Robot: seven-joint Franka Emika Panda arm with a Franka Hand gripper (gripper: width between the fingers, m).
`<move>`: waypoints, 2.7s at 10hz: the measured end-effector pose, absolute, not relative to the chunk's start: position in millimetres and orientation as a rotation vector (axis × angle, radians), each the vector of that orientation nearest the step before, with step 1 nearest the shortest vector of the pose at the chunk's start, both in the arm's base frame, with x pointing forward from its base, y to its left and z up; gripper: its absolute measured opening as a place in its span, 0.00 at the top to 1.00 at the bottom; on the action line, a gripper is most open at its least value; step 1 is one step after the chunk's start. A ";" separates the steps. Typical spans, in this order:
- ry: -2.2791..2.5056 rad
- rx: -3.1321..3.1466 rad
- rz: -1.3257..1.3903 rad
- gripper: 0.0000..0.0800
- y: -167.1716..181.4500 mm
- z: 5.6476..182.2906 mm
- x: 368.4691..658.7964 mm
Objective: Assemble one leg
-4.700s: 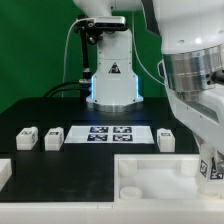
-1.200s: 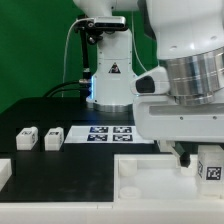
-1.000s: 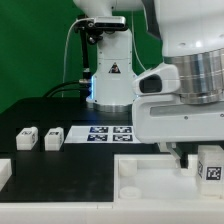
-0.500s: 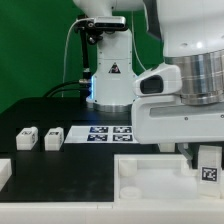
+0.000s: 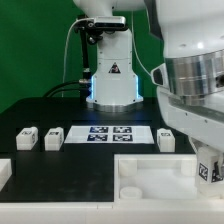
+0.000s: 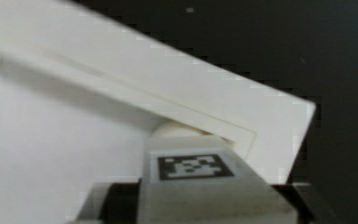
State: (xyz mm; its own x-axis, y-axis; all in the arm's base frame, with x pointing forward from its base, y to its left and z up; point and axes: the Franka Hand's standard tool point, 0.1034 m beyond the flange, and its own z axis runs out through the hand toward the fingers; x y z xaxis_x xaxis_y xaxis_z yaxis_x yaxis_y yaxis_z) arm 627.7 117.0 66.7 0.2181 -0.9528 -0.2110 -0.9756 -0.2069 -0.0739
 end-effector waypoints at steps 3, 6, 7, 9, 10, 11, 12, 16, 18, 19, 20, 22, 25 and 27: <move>1.995 -2.143 0.214 0.53 115.2 65.6 628.6; 1.803 -2.315 0.191 0.23 119.3 64.7 625.9; 1.588 -2.498 0.172 0.20 121.1 64.0 622.0; 1.264 -2.694 0.129 0.19 122.0 64.7 622.3; 1.129 -2.751 0.116 0.19 120.2 64.4 622.5; 1.032 -2.787 0.108 0.19 120.5 64.4 622.4; 0.848 -2.853 0.087 0.19 120.0 65.1 622.5; 0.312 -2.996 -0.033 0.19 119.0 69.4 625.2; 0.434 -2.979 -0.024 0.54 119.3 69.0 625.0; 0.552 -2.960 -0.013 0.54 118.7 68.4 624.4; 0.716 -2.926 0.000 0.63 117.3 67.7 623.9; 1.052 -2.817 0.031 0.63 117.8 67.5 624.3; 1.826 -2.346 0.143 0.63 122.2 66.6 623.8; 2.099 -2.067 0.208 0.63 120.8 67.0 626.7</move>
Offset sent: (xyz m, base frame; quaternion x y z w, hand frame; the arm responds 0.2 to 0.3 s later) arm 0.0000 0.0000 0.0000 0.0000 0.0000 0.0000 1.0000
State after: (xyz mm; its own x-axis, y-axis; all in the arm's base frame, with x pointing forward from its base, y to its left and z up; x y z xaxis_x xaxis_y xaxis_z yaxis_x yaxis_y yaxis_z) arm 626.7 120.8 67.0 -0.0113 -0.9729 -0.2309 -0.9993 0.0192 -0.0322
